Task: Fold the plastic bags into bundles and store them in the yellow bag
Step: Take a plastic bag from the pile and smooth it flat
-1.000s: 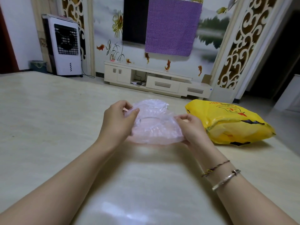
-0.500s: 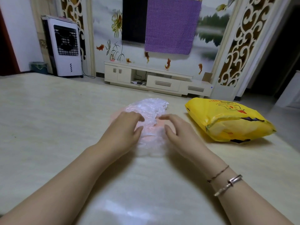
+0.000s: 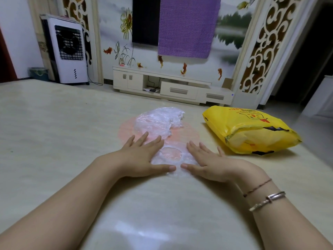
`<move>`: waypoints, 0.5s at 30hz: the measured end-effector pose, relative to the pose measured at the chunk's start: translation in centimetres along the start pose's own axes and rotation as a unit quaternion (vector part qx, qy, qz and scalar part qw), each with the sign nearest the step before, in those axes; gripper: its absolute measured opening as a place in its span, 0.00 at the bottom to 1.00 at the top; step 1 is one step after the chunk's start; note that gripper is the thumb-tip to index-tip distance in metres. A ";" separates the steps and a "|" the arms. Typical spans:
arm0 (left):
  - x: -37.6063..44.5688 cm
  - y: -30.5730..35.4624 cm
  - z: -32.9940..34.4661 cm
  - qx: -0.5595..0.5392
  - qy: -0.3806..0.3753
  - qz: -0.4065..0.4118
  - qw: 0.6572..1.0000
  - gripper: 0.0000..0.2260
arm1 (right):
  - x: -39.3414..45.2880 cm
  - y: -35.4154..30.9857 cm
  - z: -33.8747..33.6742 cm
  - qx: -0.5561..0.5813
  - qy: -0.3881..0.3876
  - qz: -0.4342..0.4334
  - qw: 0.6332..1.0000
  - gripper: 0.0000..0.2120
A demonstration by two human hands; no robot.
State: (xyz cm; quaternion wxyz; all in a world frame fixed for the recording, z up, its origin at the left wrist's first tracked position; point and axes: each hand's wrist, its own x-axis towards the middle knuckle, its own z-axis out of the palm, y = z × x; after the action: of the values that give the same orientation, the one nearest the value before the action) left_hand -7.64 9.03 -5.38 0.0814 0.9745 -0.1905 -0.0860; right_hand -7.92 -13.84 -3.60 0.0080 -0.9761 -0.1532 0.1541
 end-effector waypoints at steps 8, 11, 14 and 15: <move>-0.7 -0.7 -0.7 -0.166 0.186 0.093 0.964 0.23 | -1.1 -0.3 -1.2 0.163 0.122 -0.086 0.975 0.40; -0.6 -0.8 -0.9 -0.234 0.207 0.123 0.942 0.10 | -1.6 -0.2 -1.8 0.223 0.147 -0.121 0.956 0.31; -0.3 -0.9 -0.5 -0.236 0.165 0.107 0.952 0.11 | -1.5 0.1 -1.5 0.193 0.101 -0.120 0.969 0.29; -0.2 -0.9 -0.4 -0.230 0.155 0.101 0.955 0.14 | -1.6 0.1 -1.4 0.191 0.086 -0.118 0.971 0.30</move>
State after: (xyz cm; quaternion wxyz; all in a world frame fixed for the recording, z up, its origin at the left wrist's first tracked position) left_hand -7.45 9.96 -5.09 0.3405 0.9064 -0.2476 0.0332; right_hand -8.90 -14.35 -1.80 0.2256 -0.9411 -0.2339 0.0938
